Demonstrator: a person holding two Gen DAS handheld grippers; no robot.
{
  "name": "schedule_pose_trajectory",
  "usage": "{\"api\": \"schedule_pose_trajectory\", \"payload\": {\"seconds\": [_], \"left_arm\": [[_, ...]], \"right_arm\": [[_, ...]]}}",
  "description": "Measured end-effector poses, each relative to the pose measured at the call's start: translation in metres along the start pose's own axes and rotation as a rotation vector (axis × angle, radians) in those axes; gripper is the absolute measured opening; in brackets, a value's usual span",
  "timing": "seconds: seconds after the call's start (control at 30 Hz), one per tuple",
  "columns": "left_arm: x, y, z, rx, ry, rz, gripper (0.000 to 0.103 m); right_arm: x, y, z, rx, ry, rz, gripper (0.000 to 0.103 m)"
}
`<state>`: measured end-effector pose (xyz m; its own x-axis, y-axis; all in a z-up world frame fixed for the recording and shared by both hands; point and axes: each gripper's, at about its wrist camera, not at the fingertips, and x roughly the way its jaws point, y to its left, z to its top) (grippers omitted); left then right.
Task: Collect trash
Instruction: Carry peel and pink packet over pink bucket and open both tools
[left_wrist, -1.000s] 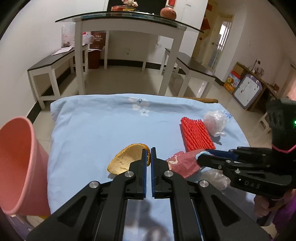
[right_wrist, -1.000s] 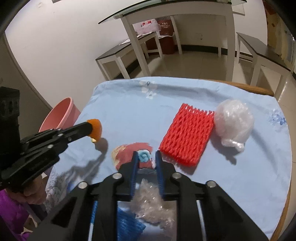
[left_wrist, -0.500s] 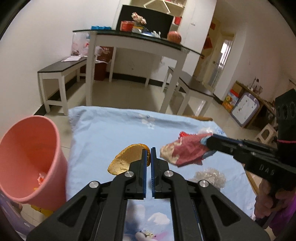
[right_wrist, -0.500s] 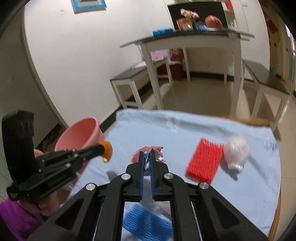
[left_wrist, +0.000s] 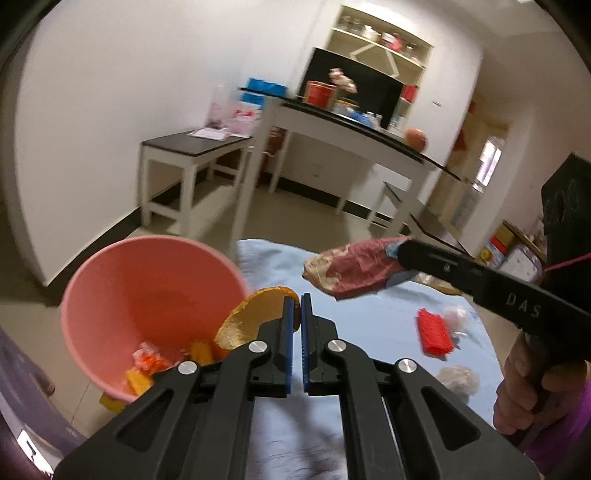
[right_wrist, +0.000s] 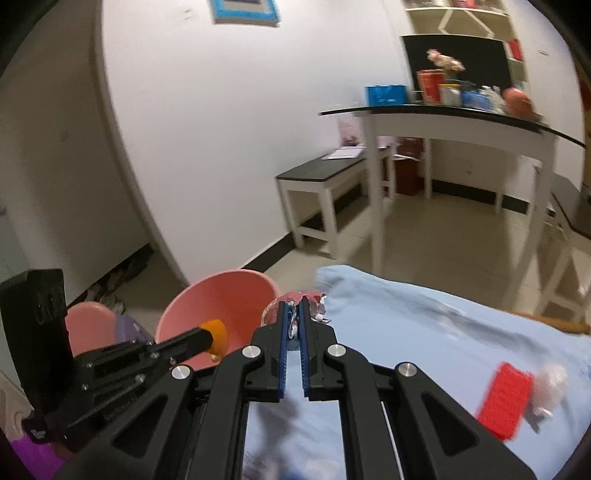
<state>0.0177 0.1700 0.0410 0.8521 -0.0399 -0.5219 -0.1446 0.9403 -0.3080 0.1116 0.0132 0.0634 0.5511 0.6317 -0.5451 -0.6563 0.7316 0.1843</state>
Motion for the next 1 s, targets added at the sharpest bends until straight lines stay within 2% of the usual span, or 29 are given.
{"api": "schedule_pose_trajectory", "payload": {"seconds": [0.17, 0.33, 0.73, 0.8, 0.83, 0.9, 0.93, 1.0], "left_arm": [[-0.002, 0.038, -0.006, -0.062, 0.008, 0.041, 0.003], [0.006, 0.059, -0.010, -0.095, 0.033, 0.056, 0.003], [0.015, 0.073, -0.020, -0.088, 0.054, 0.095, 0.004], [0.016, 0.074, -0.019, -0.090, 0.059, 0.102, 0.005], [0.016, 0.075, -0.019, -0.095, 0.063, 0.104, 0.013], [0.015, 0.076, -0.020, -0.100, 0.071, 0.102, 0.021], [0.014, 0.076, -0.020, -0.099, 0.073, 0.098, 0.021], [0.012, 0.073, -0.021, -0.090, 0.073, 0.097, 0.021]], "right_arm": [[0.048, 0.041, 0.013, -0.080, 0.030, 0.026, 0.005], [0.085, 0.067, 0.009, -0.107, 0.083, 0.043, 0.006], [0.131, 0.085, -0.006, -0.128, 0.177, 0.077, 0.009], [0.135, 0.086, -0.006, -0.125, 0.182, 0.089, 0.015], [0.136, 0.087, -0.006, -0.123, 0.181, 0.100, 0.021], [0.135, 0.089, -0.006, -0.121, 0.176, 0.107, 0.032], [0.134, 0.089, -0.005, -0.119, 0.171, 0.111, 0.037], [0.131, 0.090, -0.004, -0.121, 0.161, 0.116, 0.039]]}}
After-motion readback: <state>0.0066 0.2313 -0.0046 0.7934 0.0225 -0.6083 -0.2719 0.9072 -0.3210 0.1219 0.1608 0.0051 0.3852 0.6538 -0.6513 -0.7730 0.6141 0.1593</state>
